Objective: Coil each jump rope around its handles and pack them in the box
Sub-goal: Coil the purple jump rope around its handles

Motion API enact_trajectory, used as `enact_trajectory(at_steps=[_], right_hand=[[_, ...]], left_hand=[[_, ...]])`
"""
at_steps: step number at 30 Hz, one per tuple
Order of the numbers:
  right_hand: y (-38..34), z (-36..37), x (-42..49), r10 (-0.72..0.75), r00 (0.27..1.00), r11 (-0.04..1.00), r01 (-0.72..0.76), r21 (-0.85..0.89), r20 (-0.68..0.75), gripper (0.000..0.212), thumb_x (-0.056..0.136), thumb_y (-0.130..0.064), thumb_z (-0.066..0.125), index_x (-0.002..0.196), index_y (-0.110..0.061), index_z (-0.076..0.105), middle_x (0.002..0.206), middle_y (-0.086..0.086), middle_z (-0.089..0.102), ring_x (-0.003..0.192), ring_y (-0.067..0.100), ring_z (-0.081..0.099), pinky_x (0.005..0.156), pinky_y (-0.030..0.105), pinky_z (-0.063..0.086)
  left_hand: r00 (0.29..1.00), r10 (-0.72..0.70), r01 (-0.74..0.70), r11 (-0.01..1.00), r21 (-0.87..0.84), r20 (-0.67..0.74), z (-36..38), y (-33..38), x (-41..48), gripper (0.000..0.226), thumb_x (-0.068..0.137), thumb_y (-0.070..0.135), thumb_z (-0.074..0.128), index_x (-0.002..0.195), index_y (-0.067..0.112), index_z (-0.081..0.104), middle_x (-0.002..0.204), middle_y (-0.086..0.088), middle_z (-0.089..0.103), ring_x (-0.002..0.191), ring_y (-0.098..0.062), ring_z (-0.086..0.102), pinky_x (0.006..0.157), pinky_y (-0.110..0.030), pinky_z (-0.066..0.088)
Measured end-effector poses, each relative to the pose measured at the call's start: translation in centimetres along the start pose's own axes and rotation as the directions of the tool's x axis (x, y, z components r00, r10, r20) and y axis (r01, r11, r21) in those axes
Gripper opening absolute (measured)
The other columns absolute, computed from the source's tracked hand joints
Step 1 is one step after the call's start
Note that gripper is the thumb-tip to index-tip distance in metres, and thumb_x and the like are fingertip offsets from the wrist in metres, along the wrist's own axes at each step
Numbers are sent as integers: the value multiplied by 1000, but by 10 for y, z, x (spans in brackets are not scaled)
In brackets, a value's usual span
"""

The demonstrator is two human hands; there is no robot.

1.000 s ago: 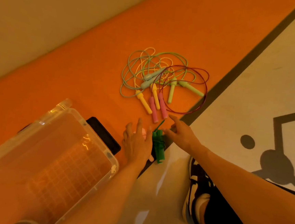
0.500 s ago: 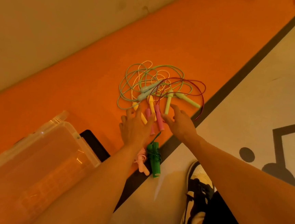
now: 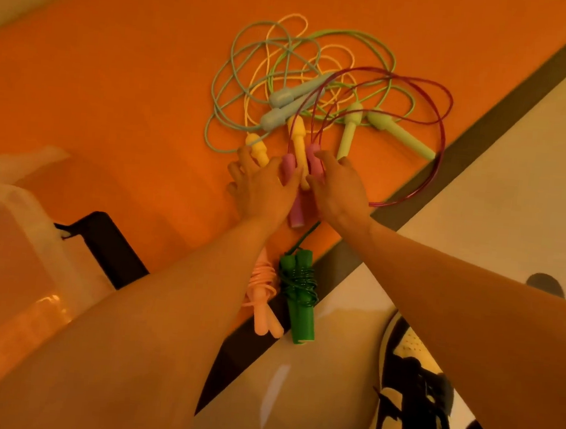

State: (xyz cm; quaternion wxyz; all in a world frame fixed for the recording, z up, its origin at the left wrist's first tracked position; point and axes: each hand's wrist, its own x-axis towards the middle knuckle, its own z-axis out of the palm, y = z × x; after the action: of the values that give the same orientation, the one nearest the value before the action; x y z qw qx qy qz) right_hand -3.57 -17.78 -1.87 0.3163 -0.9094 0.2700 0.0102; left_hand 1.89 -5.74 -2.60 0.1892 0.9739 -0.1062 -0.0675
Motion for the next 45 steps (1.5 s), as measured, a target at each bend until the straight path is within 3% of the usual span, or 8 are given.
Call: enact_trajectory(at_steps=[4, 12, 24, 28, 32, 37, 41, 45], right_hand=[[11, 12, -1, -29, 1000, 999, 29, 43, 7, 50, 96, -32, 59, 143, -23, 44, 116, 17, 51, 93, 39, 61, 79, 49, 52], [12, 15, -4, -4, 1000, 992, 6, 126, -20, 63, 96, -24, 60, 151, -26, 29, 120, 18, 54, 104, 38, 58, 77, 40, 47], [-31, -54, -38, -22, 990, 949, 65, 309, -141, 71, 90, -19, 67, 152, -11, 32, 127, 18, 54, 105, 32, 58, 76, 28, 39], [-66, -95, -66, -74, 974, 913, 152, 379, -213, 57, 93, -27, 63, 144, -15, 40, 113, 10, 59, 90, 23, 59, 68, 38, 48], [-103, -141, -101, -137, 953, 903, 233, 361, -271, 58, 96, -22, 62, 148, -17, 36, 120, 4, 55, 100, 19, 57, 78, 37, 51], [-157, -202, -156, -228, 915, 844, 356, 401, -332, 54, 99, -30, 57, 149, -26, 36, 124, -3, 55, 104, 13, 58, 79, 31, 52], [-198, -248, -208, -285, 885, 795, 433, 426, -369, 49, 99, -25, 59, 140, -37, 36, 116, -19, 54, 95, -3, 58, 71, 16, 49], [-228, -277, -252, -315, 884, 744, 455, 489, -345, 57, 96, -22, 63, 141, -41, 34, 119, -11, 59, 92, -4, 62, 66, 18, 53]], left_hand=[[1000, -11, 11, 999, 34, -4, 11, 0, 5, 38, 80, 63, 65, 100, 31, 67, 148, -12, 32, 125, -39, 37, 90, -49, 38], [997, -30, 27, 999, 45, 74, 5, 7, 17, 38, 82, 53, 67, 98, 19, 72, 154, -12, 25, 132, -36, 31, 102, -51, 33], [998, 28, -48, 933, -357, -61, -65, 41, -16, 25, 90, 39, 66, 100, 16, 68, 142, -11, 40, 130, -34, 36, 102, -43, 30], [991, 69, -116, 860, -497, -112, -115, 57, -36, 24, 94, 32, 64, 101, 10, 65, 133, -11, 44, 126, -32, 40, 99, -44, 33], [979, 136, -203, 759, -618, -155, -171, 73, -62, 17, 98, 27, 59, 100, 11, 55, 115, -9, 48, 111, -29, 49, 90, -44, 42], [974, 196, -204, 546, -813, -112, -260, 95, -115, 19, 102, 31, 51, 107, 13, 46, 99, -1, 59, 85, -13, 61, 64, -13, 44], [959, 231, -253, 422, -871, -167, -320, 102, -156, 22, 103, 33, 49, 118, 17, 50, 106, 5, 65, 92, -8, 66, 68, -17, 50], [942, 297, -262, 371, -891, -154, -367, 98, -191, 14, 105, 32, 44, 116, 25, 47, 112, 8, 63, 95, -1, 67, 77, -25, 57]])
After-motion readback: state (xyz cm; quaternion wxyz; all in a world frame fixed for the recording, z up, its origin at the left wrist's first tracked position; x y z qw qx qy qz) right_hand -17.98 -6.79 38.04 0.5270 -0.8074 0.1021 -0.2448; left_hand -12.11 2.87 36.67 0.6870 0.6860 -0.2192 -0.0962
